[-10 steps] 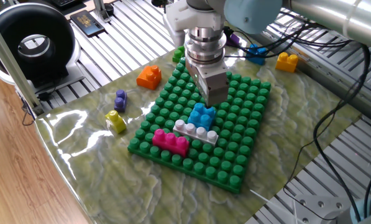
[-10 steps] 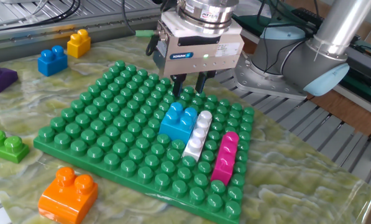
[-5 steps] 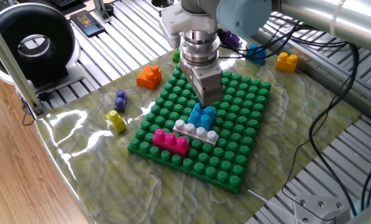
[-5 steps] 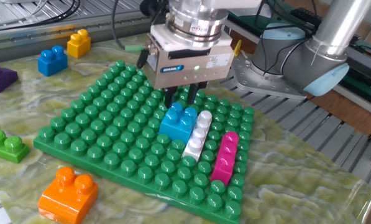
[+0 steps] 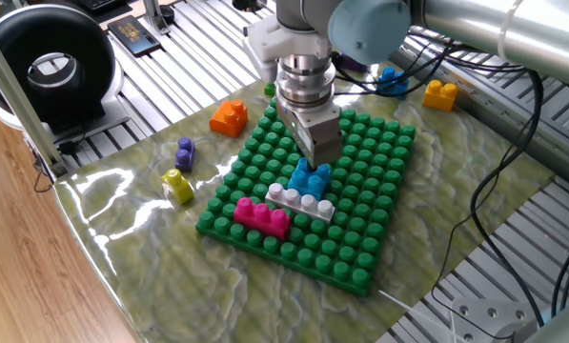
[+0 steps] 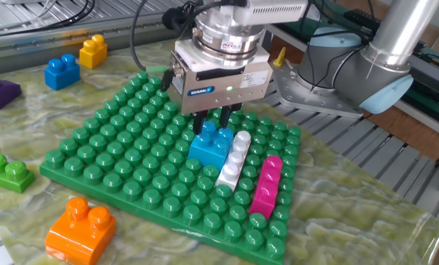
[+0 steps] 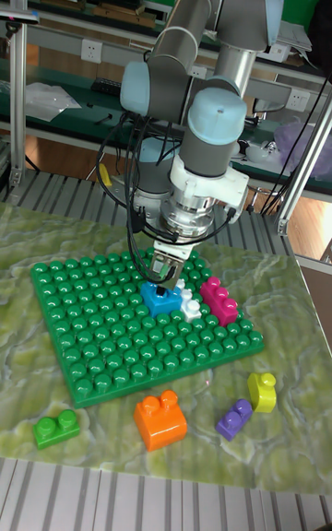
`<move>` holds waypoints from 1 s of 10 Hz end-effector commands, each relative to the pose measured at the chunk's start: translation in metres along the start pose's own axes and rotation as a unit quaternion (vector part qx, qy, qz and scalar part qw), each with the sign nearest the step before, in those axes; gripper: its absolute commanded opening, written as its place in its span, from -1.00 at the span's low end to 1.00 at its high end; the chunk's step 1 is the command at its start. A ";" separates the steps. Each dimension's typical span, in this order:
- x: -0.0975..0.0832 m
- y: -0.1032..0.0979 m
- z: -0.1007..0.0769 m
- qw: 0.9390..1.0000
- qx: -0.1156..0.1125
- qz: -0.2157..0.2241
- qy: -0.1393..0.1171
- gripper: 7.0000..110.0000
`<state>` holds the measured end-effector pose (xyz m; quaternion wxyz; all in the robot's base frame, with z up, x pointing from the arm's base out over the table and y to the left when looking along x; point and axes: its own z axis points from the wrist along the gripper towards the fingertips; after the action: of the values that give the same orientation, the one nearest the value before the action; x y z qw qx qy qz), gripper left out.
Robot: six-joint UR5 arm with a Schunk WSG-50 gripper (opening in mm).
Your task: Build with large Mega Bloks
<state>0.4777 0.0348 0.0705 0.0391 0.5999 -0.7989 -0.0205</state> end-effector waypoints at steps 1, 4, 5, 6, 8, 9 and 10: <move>0.001 0.007 0.000 1.000 -0.011 -0.004 -0.001 -0.28; -0.001 0.006 0.004 1.000 -0.009 -0.002 -0.003 -0.28; -0.003 0.004 0.006 1.000 -0.007 -0.001 -0.004 -0.28; -0.004 0.004 0.007 1.000 -0.007 -0.002 -0.005 -0.28; -0.003 0.006 0.007 1.000 -0.010 -0.004 -0.005 -0.28; -0.002 0.008 0.006 1.000 -0.012 -0.005 -0.004 -0.28; -0.002 0.009 0.005 1.000 -0.013 -0.004 -0.004 -0.28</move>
<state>0.4708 0.0365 0.0645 0.0459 0.6042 -0.7951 -0.0271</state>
